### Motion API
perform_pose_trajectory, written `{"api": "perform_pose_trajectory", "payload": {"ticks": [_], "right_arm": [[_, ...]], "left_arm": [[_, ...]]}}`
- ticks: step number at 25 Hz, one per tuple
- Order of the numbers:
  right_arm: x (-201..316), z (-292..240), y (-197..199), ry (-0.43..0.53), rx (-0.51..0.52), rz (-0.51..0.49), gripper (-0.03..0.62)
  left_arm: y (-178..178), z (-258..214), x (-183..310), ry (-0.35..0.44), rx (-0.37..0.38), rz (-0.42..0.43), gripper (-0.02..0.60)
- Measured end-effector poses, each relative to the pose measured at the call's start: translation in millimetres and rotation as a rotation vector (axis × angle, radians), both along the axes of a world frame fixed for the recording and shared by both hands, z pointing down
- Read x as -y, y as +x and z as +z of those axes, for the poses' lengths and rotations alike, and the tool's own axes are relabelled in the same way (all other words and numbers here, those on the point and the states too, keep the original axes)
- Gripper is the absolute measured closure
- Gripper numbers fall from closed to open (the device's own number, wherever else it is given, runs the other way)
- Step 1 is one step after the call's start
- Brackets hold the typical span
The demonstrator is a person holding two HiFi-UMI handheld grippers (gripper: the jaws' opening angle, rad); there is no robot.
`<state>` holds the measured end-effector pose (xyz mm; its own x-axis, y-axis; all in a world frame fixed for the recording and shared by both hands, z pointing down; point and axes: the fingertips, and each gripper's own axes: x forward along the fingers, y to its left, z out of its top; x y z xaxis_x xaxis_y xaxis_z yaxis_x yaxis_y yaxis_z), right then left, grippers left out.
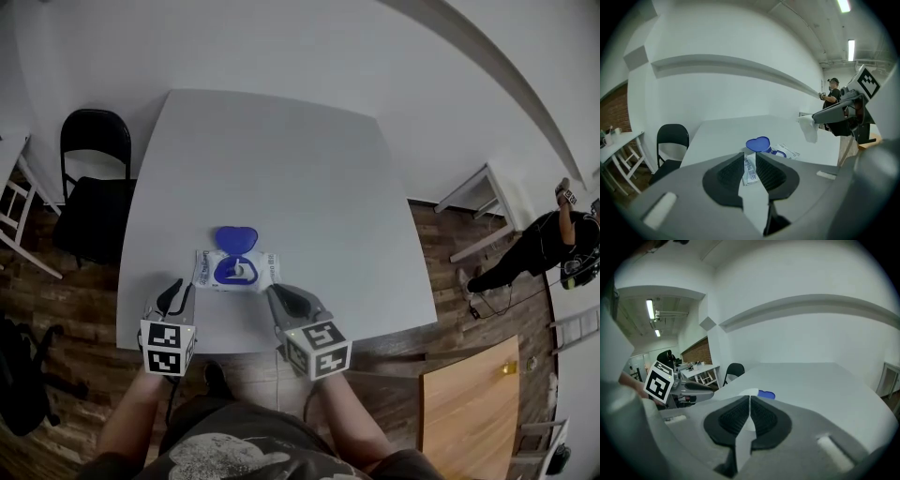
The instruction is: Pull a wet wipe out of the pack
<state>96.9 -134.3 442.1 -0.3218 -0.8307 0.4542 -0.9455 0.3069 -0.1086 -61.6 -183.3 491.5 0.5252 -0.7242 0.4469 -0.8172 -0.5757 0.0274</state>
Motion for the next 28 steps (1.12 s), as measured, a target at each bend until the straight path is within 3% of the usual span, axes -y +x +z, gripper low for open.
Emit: {"api": "perform_pose_trajectory", "payload": {"ticks": [3,9,11,16,23,28], "right_arm": [[-23.7,-6.6,10.8,0.012,0.030,0.000,0.592],[-71.7,-15.4,32.4,0.054,-0.006,-0.001,0.592],[-89.5,-16.6,36.4,0.061,-0.003,-0.005,0.592],[-138.0,-19.6,39.2,0.073,0.006,-0.033,0.592],[-209.6,-16.5,36.8,0.081,0.030,-0.052,0.592],[-248.6,-32.7,47.8,0.187,0.063,0.008,0.594]], "left_arm": [[2.2,-9.2,-22.5,0.010,-0.003,-0.021,0.485],[21.8,-21.3,-79.1,0.048,-0.014,-0.020,0.486],[30.6,-28.2,-100.4,0.074,-0.022,-0.010,0.524],[40.6,-43.6,-153.2,0.108,-0.053,-0.019,0.563],[39.3,-51.7,-231.7,0.114,-0.084,-0.047,0.563],[36.5,-68.8,-274.8,0.165,-0.122,-0.053,0.565]]}}
